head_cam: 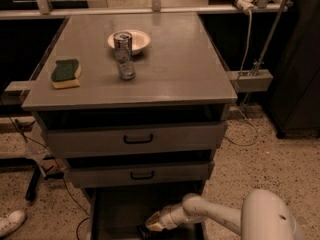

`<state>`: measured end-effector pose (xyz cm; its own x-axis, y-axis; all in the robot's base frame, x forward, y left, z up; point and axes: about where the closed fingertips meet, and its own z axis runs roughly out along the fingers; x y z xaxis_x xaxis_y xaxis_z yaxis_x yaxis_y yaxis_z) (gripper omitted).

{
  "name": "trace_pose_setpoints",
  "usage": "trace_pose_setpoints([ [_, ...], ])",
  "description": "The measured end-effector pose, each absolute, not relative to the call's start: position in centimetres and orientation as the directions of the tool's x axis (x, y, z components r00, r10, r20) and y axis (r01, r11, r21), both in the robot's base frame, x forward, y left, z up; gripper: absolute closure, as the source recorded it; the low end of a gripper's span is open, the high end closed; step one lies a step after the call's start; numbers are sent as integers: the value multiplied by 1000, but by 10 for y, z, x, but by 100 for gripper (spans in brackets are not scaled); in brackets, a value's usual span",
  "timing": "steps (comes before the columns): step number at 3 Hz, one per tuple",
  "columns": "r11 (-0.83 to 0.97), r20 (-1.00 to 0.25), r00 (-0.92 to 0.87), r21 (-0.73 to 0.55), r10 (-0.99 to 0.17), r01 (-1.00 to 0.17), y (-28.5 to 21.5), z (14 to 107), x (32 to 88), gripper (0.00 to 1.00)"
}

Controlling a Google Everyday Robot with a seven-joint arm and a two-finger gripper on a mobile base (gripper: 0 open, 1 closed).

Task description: Pick rxbar chocolate from bottom drawer and place on counter

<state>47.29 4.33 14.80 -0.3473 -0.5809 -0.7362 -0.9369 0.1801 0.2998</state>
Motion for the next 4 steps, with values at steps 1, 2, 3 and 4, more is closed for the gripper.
trace_pose_setpoints([
  [1, 222, -741, -383, 313, -551, -924, 34, 162, 470, 100],
  [2, 258, -735, -412, 322, -539, -911, 22, 177, 468, 100],
  [3, 302, -702, -436, 317, -563, -899, 9, 196, 473, 100],
  [4, 373, -634, -488, 318, -600, -871, -12, 249, 487, 100],
])
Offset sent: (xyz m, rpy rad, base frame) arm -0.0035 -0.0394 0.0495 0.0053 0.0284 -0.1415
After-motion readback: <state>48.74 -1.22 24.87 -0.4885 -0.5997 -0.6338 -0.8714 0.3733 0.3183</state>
